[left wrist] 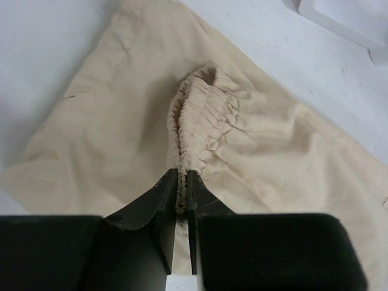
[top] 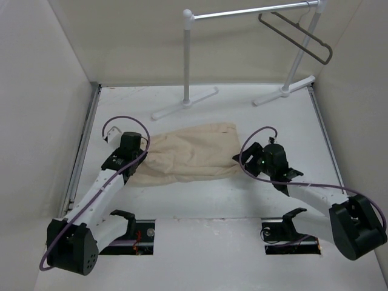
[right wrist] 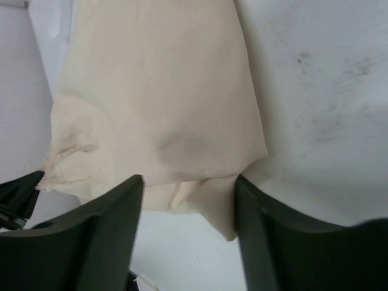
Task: Place the trousers on the hanger
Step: Fold the trousers at the center of the board.
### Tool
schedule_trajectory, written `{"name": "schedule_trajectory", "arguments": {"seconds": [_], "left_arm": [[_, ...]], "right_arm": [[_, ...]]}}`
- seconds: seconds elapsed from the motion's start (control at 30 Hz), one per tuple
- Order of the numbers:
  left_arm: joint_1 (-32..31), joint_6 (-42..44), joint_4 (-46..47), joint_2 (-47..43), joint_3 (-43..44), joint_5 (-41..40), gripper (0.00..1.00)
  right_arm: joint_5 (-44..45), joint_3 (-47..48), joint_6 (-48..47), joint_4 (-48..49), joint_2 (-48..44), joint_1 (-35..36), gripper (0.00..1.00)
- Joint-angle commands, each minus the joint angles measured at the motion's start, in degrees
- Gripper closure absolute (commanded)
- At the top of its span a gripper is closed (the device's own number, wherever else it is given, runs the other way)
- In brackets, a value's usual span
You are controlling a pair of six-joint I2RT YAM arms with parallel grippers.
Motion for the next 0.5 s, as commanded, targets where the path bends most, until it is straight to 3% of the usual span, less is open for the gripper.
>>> {"name": "schedule_trajectory", "arguments": {"seconds": [0.0, 0.17, 0.33, 0.4, 0.47], "left_arm": [[-2.45, -2.59, 4.98, 1.34, 1.87, -3.30, 0.98], [-3.86, -1.97, 5.07, 2.40, 10.12, -3.56, 0.98], [-2.28, 2.76, 1.74, -2.95, 21.11, -5.93, 0.99], [-1.05, 7.50, -0.11, -6.37, 21.22, -8.30, 0.98], [0.79, 9.89, -1.60, -10.76, 15.27, -11.28, 0.97]], "right_arm": [[1.68, 0.87, -4.19, -5.09, -3.04, 0.13, 0.30], [1.16, 2.71, -6.57, -8.27, -6.38, -0.22, 0.19], [0.37, 3.24, -8.06, -10.73, -8.32, -1.19, 0.17], [-0.16, 2.72, -8.15, -10.91, -8.50, -1.19, 0.16], [-0.51, 2.19, -8.24, -10.56, -8.06, -0.93, 0.16]]}}
